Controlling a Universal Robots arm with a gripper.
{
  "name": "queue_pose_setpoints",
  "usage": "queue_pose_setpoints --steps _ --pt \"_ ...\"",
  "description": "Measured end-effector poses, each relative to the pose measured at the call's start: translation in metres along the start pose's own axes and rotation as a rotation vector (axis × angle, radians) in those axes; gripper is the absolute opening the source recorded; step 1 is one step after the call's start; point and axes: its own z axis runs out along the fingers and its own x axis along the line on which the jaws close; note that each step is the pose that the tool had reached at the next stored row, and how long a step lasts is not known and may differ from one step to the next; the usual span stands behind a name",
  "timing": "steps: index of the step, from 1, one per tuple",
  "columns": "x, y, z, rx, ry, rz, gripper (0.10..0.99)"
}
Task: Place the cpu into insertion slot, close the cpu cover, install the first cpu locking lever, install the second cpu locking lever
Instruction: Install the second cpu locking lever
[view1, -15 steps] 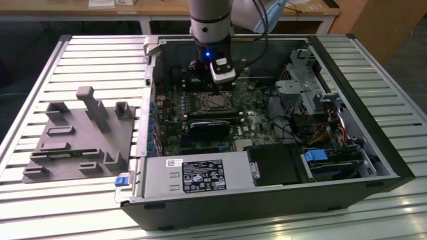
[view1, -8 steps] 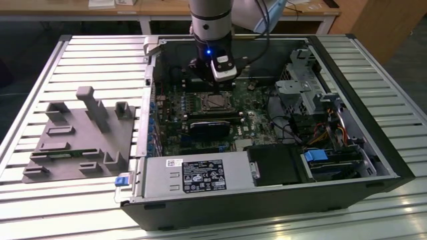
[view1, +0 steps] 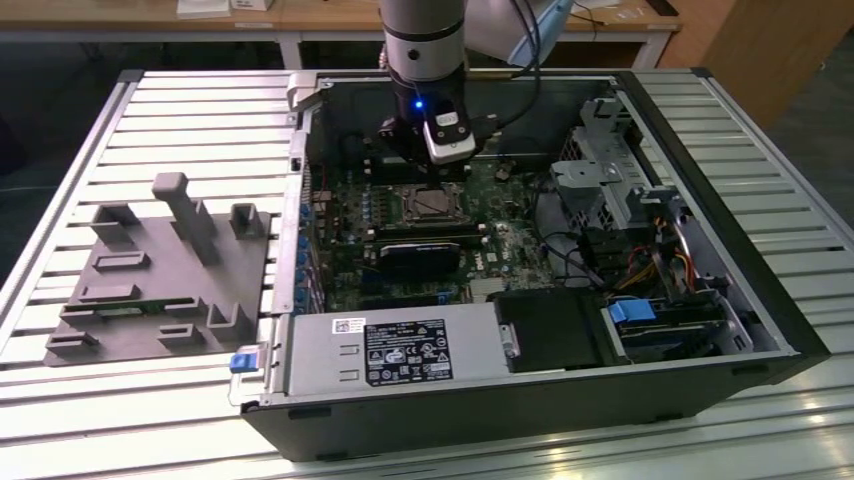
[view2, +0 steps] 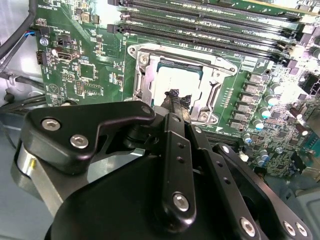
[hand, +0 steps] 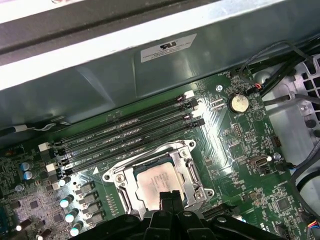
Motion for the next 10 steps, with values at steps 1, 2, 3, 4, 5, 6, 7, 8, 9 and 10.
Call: queue_pose_setpoints --steps 1,2,3,4,5,6,7,8,9,10 --pt "0.0 0.0 0.0 0.0 0.0 0.0 0.106" --pt "-0.0001 0.0 0.0 0.0 0.0 0.0 0.106" --pt "-0.0001 -0.0001 0.0 0.0 0.0 0.0 0.106" --pt "-0.0002 -0.0004 0.0 0.0 0.0 0.0 0.106" --pt "-0.0004 -0.0008 -0.0001 0.0 0.0 0.0 0.106" --pt "-0.0006 -0.0013 -0.0001 0.0 0.0 0.0 0.106" --pt "-0.0009 -0.0022 -0.0001 0.0 0.0 0.0 0.106" --pt "-0.0013 -0.0031 -0.0001 0.0 0.0 0.0 0.106" --pt "-0.0018 -0.0043 -0.0002 0.0 0.0 0.0 0.106" --pt "-0.0024 -0.0057 -0.0003 0.0 0.0 0.0 0.106"
